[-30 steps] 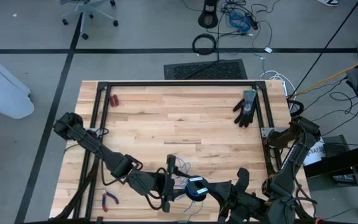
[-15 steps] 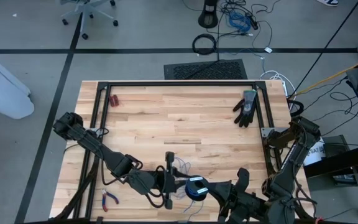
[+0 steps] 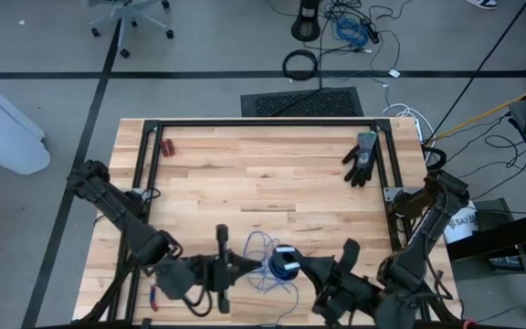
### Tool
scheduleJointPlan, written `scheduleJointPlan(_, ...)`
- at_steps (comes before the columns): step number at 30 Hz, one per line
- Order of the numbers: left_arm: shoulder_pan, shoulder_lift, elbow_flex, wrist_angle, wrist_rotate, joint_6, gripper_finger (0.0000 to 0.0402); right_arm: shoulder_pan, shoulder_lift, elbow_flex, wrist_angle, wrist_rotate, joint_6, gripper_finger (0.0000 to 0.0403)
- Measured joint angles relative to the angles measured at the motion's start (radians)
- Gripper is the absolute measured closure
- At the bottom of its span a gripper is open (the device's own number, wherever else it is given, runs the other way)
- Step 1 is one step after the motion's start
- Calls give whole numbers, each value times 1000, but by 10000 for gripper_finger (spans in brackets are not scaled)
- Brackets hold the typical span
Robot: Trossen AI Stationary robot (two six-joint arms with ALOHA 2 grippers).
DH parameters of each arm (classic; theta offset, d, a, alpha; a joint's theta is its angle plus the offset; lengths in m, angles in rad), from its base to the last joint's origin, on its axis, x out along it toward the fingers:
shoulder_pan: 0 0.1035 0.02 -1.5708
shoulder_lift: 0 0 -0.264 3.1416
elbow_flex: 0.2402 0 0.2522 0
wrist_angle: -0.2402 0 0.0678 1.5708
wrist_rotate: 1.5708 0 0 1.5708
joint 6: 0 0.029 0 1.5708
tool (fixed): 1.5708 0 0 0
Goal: Coil cords
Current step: Uncoil the blue wire from the spool
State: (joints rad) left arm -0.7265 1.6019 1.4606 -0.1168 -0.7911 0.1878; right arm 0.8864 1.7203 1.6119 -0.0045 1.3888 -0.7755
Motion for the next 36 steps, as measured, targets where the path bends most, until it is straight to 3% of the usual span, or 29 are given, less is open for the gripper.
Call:
scheduleJointPlan(8, -27, -7, 0, 22, 3, 11, 399, -81, 0, 0, -97, 2, 132, 403)
scheduleJointPlan(13, 13, 9, 0, 44, 122, 11, 400, -108, 0, 0, -105, 12, 162, 403)
scheduleJointPlan(21, 102, 67, 0, 57, 244, 1, 400, -81, 0, 0, -62, 60, 144, 403)
scheduleJointPlan(26, 145, 94, 0, 48, 250, 1, 400, -45, 0, 0, -7, 55, 99, 403)
scheduleJointPlan(31, 161, 98, 0, -5, 198, 0, 400, -3, 0, 0, -8, 45, 32, 403)
scheduleJointPlan(36, 161, 97, 0, -114, -15, 0, 401, 38, 0, 0, -24, -32, -4, 403)
